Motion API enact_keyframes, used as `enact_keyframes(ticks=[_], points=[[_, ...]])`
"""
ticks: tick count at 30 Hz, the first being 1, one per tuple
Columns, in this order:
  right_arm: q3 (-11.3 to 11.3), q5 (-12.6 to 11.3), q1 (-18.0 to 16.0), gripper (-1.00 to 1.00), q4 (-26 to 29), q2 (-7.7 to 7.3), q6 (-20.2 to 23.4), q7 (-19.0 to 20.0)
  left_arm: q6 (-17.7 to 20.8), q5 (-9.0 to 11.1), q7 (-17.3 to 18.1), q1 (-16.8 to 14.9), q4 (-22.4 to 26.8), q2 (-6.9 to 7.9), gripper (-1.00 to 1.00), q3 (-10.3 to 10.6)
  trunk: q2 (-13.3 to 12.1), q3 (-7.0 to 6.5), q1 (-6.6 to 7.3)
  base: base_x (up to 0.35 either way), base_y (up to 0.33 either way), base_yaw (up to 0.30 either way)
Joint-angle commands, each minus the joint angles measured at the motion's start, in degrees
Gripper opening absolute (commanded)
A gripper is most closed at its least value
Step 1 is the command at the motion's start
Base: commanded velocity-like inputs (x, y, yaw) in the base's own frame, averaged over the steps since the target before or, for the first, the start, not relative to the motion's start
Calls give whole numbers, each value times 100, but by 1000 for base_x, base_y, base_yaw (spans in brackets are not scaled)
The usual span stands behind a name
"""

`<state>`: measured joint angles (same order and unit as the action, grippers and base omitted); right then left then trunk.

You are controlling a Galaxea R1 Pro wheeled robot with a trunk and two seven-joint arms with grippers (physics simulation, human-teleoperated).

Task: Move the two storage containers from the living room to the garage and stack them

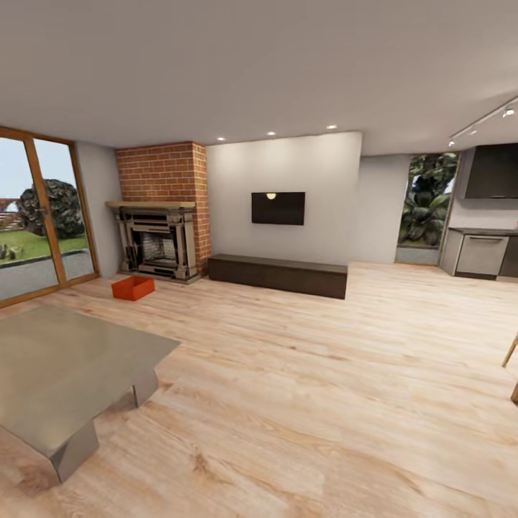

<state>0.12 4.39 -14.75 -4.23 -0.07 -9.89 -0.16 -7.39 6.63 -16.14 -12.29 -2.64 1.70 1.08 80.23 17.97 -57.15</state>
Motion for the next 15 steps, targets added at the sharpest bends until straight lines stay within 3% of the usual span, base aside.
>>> enact_keyframes(ticks=[1,15], points=[[-3,44,-11,100,-25,-1,-39,-2,-52,58,5,-10,-25,-1,100,15,4,7,-4,341,0,0],[-2,37,-11,100,-25,-1,-39,-2,-52,58,5,-10,-26,-1,100,15,4,7,-4,341,0,0]])
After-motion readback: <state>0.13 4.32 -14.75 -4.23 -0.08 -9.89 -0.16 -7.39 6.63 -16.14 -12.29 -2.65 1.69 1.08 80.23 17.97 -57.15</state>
